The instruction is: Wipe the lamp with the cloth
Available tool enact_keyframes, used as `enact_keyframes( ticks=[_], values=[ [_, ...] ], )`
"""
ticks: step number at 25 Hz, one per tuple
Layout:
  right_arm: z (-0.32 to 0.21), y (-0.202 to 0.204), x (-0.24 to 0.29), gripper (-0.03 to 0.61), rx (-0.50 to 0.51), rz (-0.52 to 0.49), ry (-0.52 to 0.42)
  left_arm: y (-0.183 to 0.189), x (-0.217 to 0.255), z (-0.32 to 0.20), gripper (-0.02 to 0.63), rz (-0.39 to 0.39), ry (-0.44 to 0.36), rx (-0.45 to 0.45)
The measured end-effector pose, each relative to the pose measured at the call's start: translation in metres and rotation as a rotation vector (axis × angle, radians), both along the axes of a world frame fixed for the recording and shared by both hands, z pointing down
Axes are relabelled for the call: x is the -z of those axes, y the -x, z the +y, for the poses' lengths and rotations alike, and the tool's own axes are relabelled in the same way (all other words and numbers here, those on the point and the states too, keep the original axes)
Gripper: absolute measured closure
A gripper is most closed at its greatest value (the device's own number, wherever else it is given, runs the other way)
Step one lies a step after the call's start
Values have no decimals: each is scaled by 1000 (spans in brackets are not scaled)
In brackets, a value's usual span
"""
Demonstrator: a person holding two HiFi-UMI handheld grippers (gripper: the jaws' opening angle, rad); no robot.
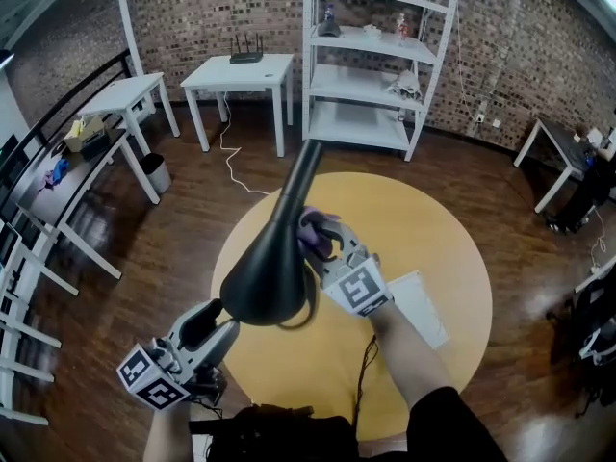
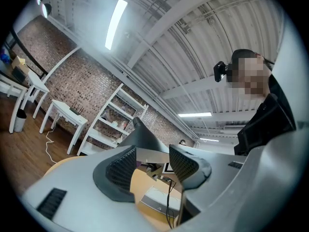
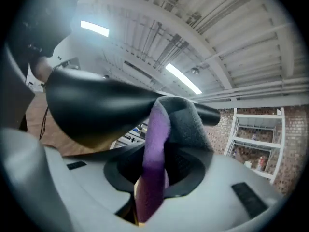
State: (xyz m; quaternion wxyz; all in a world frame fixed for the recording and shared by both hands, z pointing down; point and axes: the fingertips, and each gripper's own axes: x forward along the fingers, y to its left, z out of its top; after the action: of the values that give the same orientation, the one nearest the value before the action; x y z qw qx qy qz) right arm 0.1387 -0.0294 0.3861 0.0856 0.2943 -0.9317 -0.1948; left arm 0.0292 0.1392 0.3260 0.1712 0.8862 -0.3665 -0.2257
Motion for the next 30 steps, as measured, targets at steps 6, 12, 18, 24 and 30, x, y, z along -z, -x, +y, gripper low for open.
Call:
enact_keyframes(
  ticks=[6,12,18,24,30],
  values=[
    [-8,4,-95,482,-62,109,139,0,2,4,405,-9,1,-10],
    [-22,-6,-170,482,-104,156,310,0,3,6,405,-20,10,-18],
    [-28,-5,-231,482,-132,247,431,0,9,6,404,-34,22,-21],
    [-32,-5,-268,482,-155,318,510,0,10,4,403,-19,35,-39],
    [-36,-11,-298,482,-194,339,623,-2,13,2,403,-23,38,-60]
  ],
)
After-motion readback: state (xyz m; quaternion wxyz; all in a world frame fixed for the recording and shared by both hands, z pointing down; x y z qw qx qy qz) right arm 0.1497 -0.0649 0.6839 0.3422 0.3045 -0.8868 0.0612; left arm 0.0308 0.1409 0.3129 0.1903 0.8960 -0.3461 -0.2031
